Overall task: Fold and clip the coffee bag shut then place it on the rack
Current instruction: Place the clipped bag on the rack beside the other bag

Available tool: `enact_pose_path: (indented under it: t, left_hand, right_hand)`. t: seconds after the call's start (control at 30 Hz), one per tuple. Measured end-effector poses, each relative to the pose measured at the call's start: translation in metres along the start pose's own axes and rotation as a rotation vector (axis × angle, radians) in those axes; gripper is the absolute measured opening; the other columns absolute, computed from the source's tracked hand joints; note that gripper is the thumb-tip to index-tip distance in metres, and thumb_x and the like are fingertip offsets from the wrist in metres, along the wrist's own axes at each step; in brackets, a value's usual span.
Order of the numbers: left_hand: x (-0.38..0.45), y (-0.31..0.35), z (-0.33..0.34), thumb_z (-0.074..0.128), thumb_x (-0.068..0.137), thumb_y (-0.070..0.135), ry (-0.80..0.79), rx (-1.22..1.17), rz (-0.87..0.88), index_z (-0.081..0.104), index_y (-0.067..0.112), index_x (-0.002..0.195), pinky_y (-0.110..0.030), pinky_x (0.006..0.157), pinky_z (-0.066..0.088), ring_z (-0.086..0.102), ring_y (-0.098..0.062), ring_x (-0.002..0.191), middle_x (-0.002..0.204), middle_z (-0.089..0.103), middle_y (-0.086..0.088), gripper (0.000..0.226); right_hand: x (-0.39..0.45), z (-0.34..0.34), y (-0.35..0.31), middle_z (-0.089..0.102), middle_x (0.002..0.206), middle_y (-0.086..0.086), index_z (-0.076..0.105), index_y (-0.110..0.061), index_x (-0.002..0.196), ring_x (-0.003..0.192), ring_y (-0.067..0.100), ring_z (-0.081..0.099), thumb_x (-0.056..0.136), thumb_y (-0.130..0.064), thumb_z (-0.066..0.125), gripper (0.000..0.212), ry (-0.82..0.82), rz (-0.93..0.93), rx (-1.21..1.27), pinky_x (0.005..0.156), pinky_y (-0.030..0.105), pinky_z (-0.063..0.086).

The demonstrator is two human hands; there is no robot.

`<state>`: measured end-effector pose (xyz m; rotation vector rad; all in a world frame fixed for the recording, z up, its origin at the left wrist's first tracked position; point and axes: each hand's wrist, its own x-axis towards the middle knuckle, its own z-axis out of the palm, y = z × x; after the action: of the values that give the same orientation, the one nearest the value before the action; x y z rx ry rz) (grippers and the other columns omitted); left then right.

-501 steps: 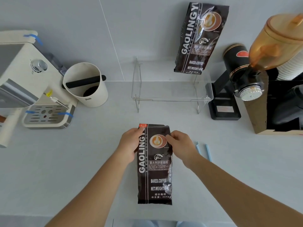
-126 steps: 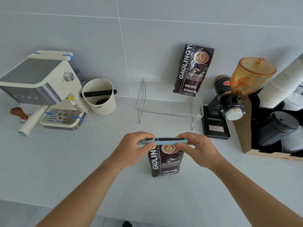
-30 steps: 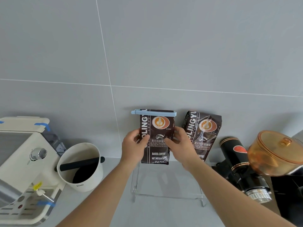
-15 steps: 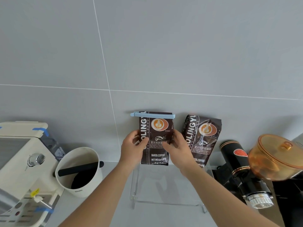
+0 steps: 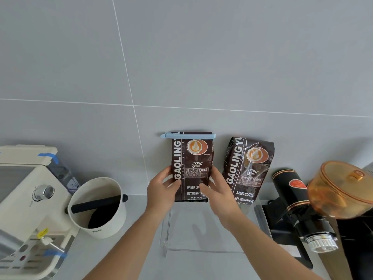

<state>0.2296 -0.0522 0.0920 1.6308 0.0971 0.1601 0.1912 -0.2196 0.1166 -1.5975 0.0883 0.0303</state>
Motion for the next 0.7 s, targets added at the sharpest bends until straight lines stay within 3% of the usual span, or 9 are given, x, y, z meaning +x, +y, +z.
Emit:
enact_pose_path:
  t: [0.13, 0.2, 0.37, 0.57, 0.7]
  left_hand:
    - [0.0016, 0.0014, 0.0008, 0.068, 0.083, 0.001, -0.005, 0.005, 0.037, 0.068, 0.031, 0.113, -0.012, 0.073, 0.053, 0.069, -0.003, 0.099, 0.105, 0.07, 0.023, 0.043]
    - [0.0027, 0.0, 0.0006, 0.068, 0.083, 0.002, -0.009, 0.011, 0.041, 0.067, 0.031, 0.115, -0.013, 0.076, 0.054, 0.068, -0.004, 0.101, 0.107, 0.069, 0.023, 0.043]
    - [0.0042, -0.0032, -0.0015, 0.072, 0.083, 0.005, -0.017, 0.026, 0.028, 0.061, 0.025, 0.12, -0.017, 0.08, 0.052, 0.066, -0.014, 0.106, 0.113, 0.068, 0.008, 0.044]
    - [0.0045, -0.0037, -0.0033, 0.073, 0.082, 0.008, -0.019, 0.036, 0.029, 0.059, 0.025, 0.125, -0.01, 0.075, 0.05, 0.065, -0.011, 0.107, 0.115, 0.067, 0.009, 0.048]
    - [0.0046, -0.0053, -0.0038, 0.074, 0.082, 0.008, -0.029, 0.041, 0.033, 0.058, 0.026, 0.124, -0.008, 0.073, 0.049, 0.065, -0.011, 0.107, 0.113, 0.066, 0.01, 0.049]
  right_hand:
    - [0.0032, 0.0011, 0.0012, 0.065, 0.124, -0.022, 0.043, -0.038, 0.138, 0.117, -0.006, 0.055, 0.09, -0.007, 0.057, 0.059, -0.002, -0.01, -0.009, 0.1, 0.03, 0.042]
    - [0.0038, 0.0012, 0.0018, 0.064, 0.119, -0.029, 0.043, -0.039, 0.138, 0.114, -0.01, 0.055, 0.09, -0.007, 0.058, 0.059, -0.002, -0.011, -0.006, 0.096, 0.026, 0.042]
    - [0.0023, -0.0004, 0.0009, 0.061, 0.111, -0.042, 0.043, -0.039, 0.137, 0.107, -0.02, 0.053, 0.091, -0.008, 0.058, 0.058, -0.004, -0.009, -0.013, 0.084, 0.017, 0.041]
    - [-0.0006, -0.0028, 0.0035, 0.052, 0.099, -0.058, 0.038, -0.049, 0.134, 0.091, -0.035, 0.046, 0.092, -0.017, 0.059, 0.057, -0.003, 0.002, -0.05, 0.077, 0.011, 0.036]
    - [-0.0021, -0.0038, 0.0036, 0.051, 0.096, -0.06, 0.038, -0.064, 0.116, 0.09, -0.036, 0.045, 0.092, -0.019, 0.06, 0.055, -0.006, 0.004, -0.069, 0.077, 0.011, 0.035]
